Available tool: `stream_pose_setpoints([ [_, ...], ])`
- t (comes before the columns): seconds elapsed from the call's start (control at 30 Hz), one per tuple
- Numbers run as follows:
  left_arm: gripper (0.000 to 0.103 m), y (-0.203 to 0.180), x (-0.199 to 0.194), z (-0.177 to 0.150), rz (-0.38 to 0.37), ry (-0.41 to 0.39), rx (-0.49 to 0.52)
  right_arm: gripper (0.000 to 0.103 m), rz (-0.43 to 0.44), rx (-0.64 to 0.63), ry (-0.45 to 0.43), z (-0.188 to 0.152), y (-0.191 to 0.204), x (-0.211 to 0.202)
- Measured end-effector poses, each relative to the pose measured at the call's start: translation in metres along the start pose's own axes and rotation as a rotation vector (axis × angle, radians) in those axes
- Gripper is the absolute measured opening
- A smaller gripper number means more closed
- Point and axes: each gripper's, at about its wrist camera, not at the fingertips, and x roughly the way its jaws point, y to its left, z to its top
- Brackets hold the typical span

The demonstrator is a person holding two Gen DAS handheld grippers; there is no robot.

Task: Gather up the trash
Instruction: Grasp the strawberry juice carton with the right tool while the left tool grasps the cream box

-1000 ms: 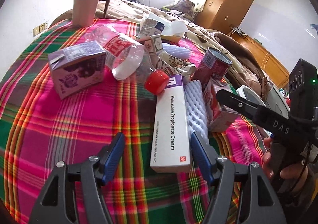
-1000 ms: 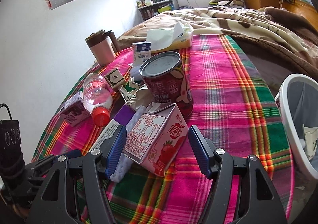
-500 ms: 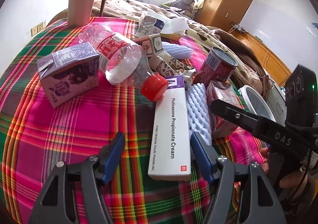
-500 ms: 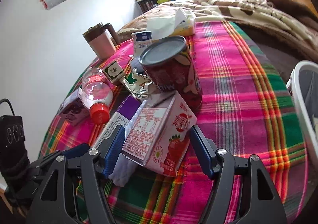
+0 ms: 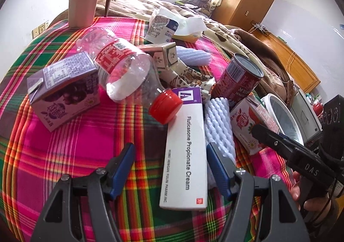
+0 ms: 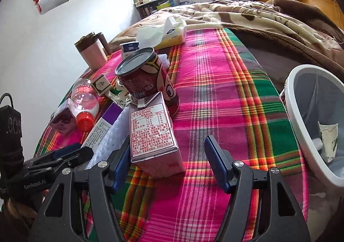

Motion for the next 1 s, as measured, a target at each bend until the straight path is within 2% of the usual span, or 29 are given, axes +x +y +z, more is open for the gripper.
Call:
stream_pose_setpoints([
  [0.07, 0.070, 0.000, 0.001, 0.002, -0.011, 0.004, -0.006, 0.063, 0.003, -0.011, -0.001, 0.001, 0.002, 0.003],
  [0.13, 0.069, 0.002, 0.003, 0.004, -0.025, 0.006, -0.024, 0.056, -0.013, -0.040, -0.012, 0.001, 0.005, 0.003],
  [0.2, 0.068, 0.002, 0.004, 0.006, -0.021, 0.008, -0.031, 0.044, -0.020, -0.068, -0.019, 0.001, 0.008, 0.004],
  [0.23, 0.068, 0.001, 0.005, 0.007, -0.011, 0.011, -0.023, 0.042, -0.016, -0.074, -0.014, 0.001, 0.009, 0.005],
  [0.47, 0.068, -0.018, 0.016, 0.009, 0.137, 0.011, 0.092, 0.039, -0.027, -0.086, -0.033, 0.000, 0.006, -0.001],
  [0.6, 0.068, -0.024, 0.020, 0.009, 0.189, 0.005, 0.122, 0.038, -0.036, -0.100, -0.041, 0.000, 0.004, -0.002],
  [0.67, 0.067, -0.022, 0.019, 0.009, 0.189, 0.002, 0.113, 0.038, -0.039, -0.106, -0.044, 0.000, 0.004, -0.002],
  [0.73, 0.061, -0.019, 0.017, 0.010, 0.189, -0.004, 0.102, 0.038, -0.031, -0.106, -0.047, -0.001, 0.004, -0.003],
  [0.8, 0.045, -0.018, 0.015, 0.010, 0.207, -0.010, 0.097, 0.038, -0.030, -0.105, -0.052, -0.001, 0.002, -0.004],
  [0.83, 0.040, -0.017, 0.014, 0.010, 0.209, -0.015, 0.095, 0.038, -0.030, -0.103, -0.053, -0.002, 0.001, -0.004],
  [1.0, 0.038, -0.014, 0.008, 0.006, 0.195, -0.036, 0.062, 0.038, -0.031, -0.087, -0.074, -0.003, -0.005, -0.011],
])
